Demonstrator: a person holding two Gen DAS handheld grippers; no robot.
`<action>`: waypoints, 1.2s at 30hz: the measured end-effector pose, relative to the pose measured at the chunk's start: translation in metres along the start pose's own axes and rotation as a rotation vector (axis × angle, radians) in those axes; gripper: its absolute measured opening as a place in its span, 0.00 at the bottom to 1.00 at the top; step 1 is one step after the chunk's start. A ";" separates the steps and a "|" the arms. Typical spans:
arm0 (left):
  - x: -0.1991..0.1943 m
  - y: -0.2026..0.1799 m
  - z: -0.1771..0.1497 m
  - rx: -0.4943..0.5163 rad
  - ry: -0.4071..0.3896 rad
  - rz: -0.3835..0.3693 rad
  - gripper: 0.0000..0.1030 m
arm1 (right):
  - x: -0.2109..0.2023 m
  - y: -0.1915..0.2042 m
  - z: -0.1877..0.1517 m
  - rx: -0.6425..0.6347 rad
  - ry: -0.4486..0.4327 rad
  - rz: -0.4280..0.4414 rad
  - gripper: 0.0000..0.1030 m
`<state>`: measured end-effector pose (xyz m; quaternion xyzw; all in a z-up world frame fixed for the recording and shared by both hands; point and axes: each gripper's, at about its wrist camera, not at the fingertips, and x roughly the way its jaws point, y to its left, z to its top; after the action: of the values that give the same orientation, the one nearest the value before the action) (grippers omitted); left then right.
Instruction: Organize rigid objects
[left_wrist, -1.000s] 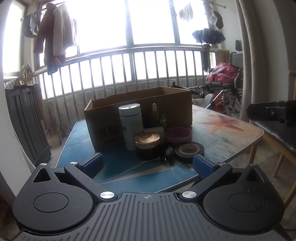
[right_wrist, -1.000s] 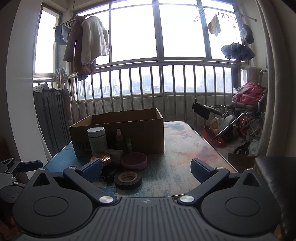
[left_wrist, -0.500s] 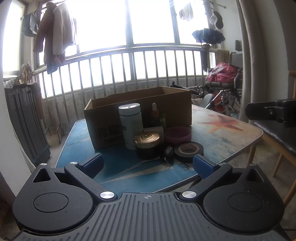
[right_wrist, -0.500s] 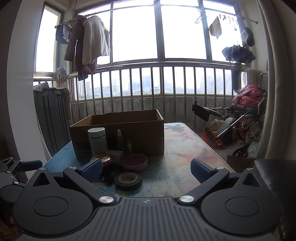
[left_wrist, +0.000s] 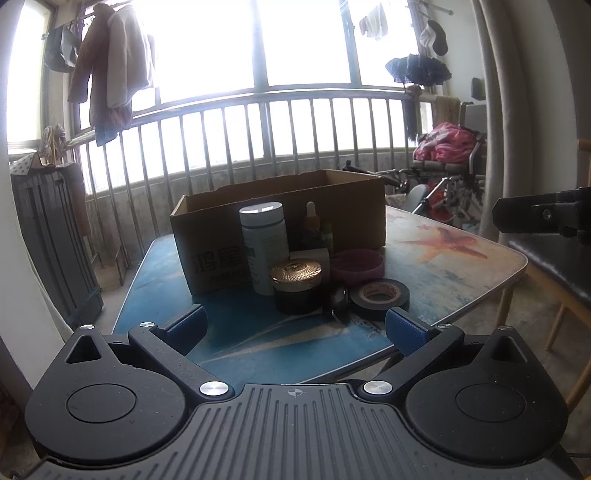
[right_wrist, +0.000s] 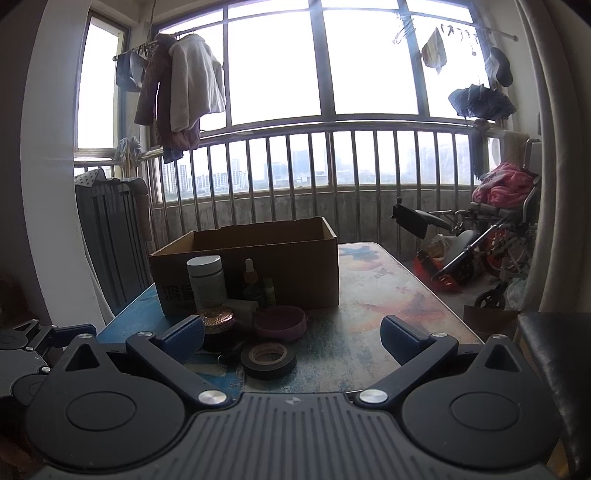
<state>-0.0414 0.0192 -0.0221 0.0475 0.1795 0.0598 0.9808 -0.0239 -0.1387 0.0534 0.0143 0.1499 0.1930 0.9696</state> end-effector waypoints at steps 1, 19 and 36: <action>0.000 0.000 0.000 0.000 0.000 0.001 1.00 | 0.000 0.000 0.000 0.000 0.000 -0.001 1.00; 0.004 0.002 -0.003 -0.013 0.011 0.006 1.00 | 0.006 -0.005 -0.002 0.053 0.033 -0.001 1.00; 0.005 0.002 -0.005 -0.020 0.021 -0.016 1.00 | 0.009 -0.003 -0.003 0.075 0.046 0.012 1.00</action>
<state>-0.0387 0.0220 -0.0285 0.0354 0.1897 0.0542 0.9797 -0.0158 -0.1386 0.0474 0.0471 0.1790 0.1932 0.9635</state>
